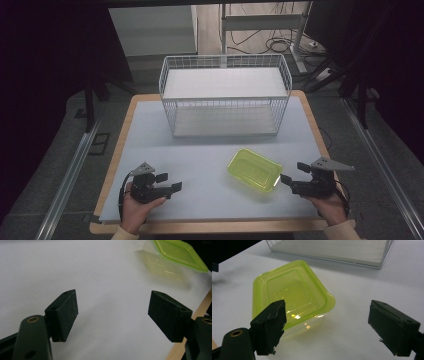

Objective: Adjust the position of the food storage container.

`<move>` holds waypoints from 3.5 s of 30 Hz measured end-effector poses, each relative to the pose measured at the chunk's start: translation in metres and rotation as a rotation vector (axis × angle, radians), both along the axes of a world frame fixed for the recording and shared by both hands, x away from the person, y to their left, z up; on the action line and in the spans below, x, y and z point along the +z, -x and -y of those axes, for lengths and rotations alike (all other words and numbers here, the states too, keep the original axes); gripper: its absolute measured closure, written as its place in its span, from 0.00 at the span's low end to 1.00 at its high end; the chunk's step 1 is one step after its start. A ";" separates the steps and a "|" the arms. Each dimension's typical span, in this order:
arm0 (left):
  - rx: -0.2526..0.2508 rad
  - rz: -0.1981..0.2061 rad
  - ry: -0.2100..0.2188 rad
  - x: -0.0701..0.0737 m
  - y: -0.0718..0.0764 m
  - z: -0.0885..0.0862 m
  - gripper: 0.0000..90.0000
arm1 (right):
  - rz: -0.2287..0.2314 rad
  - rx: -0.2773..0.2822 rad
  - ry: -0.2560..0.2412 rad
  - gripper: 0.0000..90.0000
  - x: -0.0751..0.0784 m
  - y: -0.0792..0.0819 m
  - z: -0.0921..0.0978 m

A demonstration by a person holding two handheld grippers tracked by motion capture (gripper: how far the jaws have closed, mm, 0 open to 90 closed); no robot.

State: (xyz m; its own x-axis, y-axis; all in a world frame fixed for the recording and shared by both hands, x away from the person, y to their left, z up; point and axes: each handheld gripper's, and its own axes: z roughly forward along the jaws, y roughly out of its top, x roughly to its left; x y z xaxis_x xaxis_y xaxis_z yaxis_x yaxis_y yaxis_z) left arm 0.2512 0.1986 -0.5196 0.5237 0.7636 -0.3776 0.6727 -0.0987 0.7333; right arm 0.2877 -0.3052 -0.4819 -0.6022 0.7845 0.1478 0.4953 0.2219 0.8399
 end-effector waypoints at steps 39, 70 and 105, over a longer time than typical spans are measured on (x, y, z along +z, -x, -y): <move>-0.015 0.013 0.007 0.007 0.002 0.004 0.26 | -0.010 0.089 0.040 0.94 0.023 0.008 -0.011; -0.035 0.006 0.001 0.006 0.003 0.008 0.26 | -0.097 0.364 0.193 1.00 0.001 0.034 -0.095; -0.043 -0.001 -0.006 0.004 0.003 0.010 0.26 | -0.135 0.277 0.274 1.00 -0.005 0.016 -0.061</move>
